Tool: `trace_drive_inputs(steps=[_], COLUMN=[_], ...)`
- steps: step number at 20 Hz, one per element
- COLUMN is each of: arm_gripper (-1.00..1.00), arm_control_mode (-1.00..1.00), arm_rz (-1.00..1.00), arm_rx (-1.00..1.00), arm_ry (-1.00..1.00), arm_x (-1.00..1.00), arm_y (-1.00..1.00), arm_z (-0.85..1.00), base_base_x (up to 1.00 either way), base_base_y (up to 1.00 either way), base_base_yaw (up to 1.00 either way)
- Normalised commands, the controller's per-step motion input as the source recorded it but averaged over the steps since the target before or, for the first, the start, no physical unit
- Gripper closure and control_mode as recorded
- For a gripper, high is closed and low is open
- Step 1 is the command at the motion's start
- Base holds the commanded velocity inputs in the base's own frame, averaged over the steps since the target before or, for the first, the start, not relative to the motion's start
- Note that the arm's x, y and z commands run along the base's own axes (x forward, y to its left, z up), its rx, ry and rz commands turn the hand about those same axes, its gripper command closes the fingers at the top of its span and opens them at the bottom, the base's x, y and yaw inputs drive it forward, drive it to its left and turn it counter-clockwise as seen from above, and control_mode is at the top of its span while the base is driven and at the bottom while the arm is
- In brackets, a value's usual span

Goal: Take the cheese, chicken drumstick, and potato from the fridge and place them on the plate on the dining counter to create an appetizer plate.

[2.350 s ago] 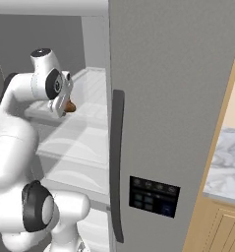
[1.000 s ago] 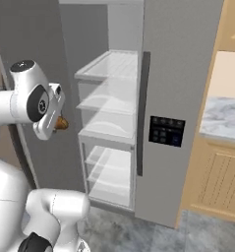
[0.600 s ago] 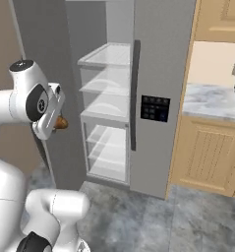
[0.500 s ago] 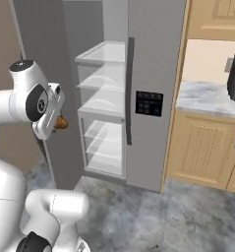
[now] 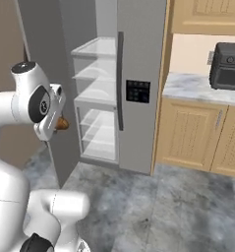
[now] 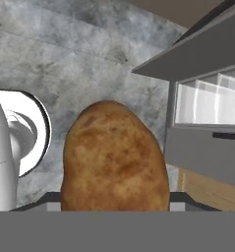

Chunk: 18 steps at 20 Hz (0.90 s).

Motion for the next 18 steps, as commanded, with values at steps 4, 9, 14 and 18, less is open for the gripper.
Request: trace_drive_inputs(steps=[4, 9, 14, 18], arm_gripper=[1.00, 1.00, 1.00, 1.00], arm_control_mode=[1.00, 1.00, 1.00, 1.00], arm_rz=[0.00, 0.00, 0.00, 0.00], arm_rx=[0.00, 0.00, 0.00, 0.00], arm_ry=[0.00, 0.00, 0.00, 0.00], arm_x=[0.00, 0.00, 0.00, 0.00], arm_y=[0.00, 0.00, 0.00, 0.00], arm_z=[0.00, 0.00, 0.00, 0.00], base_base_x=[-1.00, -1.00, -1.00, -1.00], base_base_y=[-0.02, 0.08, 0.22, 0.00], base_base_yaw=[-0.04, -0.06, -0.14, -0.14])
